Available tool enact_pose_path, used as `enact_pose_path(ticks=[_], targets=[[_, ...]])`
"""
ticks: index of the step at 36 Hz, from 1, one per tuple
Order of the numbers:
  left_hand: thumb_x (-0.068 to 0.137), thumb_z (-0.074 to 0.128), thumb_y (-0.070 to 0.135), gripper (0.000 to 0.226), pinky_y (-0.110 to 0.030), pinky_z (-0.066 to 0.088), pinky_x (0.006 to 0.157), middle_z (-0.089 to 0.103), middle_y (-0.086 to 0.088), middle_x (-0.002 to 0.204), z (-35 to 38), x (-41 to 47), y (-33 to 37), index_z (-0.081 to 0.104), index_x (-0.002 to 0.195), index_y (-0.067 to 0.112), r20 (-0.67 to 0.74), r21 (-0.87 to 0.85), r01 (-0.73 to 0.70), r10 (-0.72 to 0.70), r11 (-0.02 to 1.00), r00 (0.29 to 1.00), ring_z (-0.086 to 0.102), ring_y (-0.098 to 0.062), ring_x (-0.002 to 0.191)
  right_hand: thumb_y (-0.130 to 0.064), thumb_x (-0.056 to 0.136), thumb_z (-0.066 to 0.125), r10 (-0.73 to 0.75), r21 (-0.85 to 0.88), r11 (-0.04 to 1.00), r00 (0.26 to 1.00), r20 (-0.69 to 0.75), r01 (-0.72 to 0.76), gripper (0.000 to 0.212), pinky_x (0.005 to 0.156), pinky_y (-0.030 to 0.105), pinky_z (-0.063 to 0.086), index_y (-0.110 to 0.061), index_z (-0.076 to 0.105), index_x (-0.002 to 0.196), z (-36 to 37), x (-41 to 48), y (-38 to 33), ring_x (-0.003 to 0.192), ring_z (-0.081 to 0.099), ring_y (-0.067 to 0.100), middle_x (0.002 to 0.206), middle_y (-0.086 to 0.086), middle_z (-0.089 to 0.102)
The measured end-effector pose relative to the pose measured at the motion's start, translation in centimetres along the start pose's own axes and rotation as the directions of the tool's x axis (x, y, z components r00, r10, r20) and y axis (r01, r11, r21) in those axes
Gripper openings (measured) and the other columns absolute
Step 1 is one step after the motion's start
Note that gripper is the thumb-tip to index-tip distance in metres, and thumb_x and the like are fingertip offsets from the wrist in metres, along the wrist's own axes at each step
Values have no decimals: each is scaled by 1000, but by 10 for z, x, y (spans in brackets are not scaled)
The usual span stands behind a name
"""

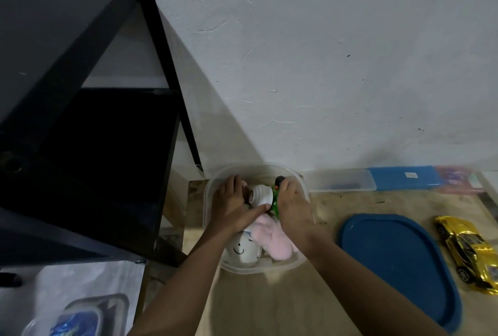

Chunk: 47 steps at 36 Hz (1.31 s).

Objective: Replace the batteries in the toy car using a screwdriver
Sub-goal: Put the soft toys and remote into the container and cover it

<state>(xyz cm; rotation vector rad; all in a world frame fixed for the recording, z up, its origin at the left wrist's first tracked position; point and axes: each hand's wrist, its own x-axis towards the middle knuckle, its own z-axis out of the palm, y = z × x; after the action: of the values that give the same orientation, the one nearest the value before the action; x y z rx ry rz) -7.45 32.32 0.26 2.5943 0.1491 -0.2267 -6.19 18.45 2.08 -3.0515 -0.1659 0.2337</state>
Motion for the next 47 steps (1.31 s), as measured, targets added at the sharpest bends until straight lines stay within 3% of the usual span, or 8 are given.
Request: enact_pose_path(ticks=[2,4,6,9,19,33,40,47], targets=[[79,55,64,99,-34,6,116,7,-6,158,3,-1,0,9,149,11,36,17,15,-15,1000,999,6,-22,144,-8,88,50,-54,86,995,994,96,46,63,94,35,43,0,17,141,5,-5,2,120,47,36,137,28,38],[83,49,65,99,-36,-2,116,-3,-6,159,7,-1,-2,-3,150,14,61,11,-4,4,1000,998,-4,-20,146,-6,94,33,-113,119,988,984,140,97,66,117,34,15,6,-10,142,14,-10,7,142,11,37,153,28,2],[86,43,64,93,-40,-5,116,-8,-6,159,8,-1,-5,-8,150,20,100,13,-26,25,1000,995,-8,-22,146,-11,95,33,-102,196,978,982,161,70,70,116,32,-4,7,-18,140,17,-13,11,144,-12,33,153,24,-16],[91,36,61,81,-44,-5,116,-13,-7,158,7,-1,-5,-9,149,27,141,67,-49,39,997,989,-10,-28,145,-31,98,34,-115,236,969,974,194,67,78,112,30,-13,5,-22,139,18,-13,13,141,-22,32,151,22,-24],[93,32,59,70,-46,-5,115,-21,-4,157,14,-1,-10,-4,149,35,163,129,-74,53,989,985,-15,-30,144,-42,95,38,-118,196,980,921,372,46,89,116,36,-8,4,-25,138,21,-2,12,140,-25,31,149,22,-28],[94,29,57,68,-46,-8,114,-27,-4,155,10,-2,-10,-8,148,36,238,131,-67,34,989,971,-18,-32,143,-48,92,42,-109,150,988,887,450,45,97,116,37,-7,6,-24,139,20,-14,11,139,-27,33,148,24,-31],[94,31,57,68,-46,-10,114,-29,-1,154,9,-2,-9,-6,148,37,245,101,-50,24,994,969,-25,-27,142,-49,88,51,-99,213,977,898,430,6,105,116,34,-4,4,-25,139,15,-16,12,141,-23,30,148,20,-32],[99,28,46,61,-47,-5,116,-22,-1,156,9,-14,11,0,150,29,136,82,24,-35,996,990,-20,-24,143,-30,97,42,-214,451,891,931,297,61,81,117,29,2,-1,-18,143,-2,-43,30,143,-18,21,152,11,-28]])
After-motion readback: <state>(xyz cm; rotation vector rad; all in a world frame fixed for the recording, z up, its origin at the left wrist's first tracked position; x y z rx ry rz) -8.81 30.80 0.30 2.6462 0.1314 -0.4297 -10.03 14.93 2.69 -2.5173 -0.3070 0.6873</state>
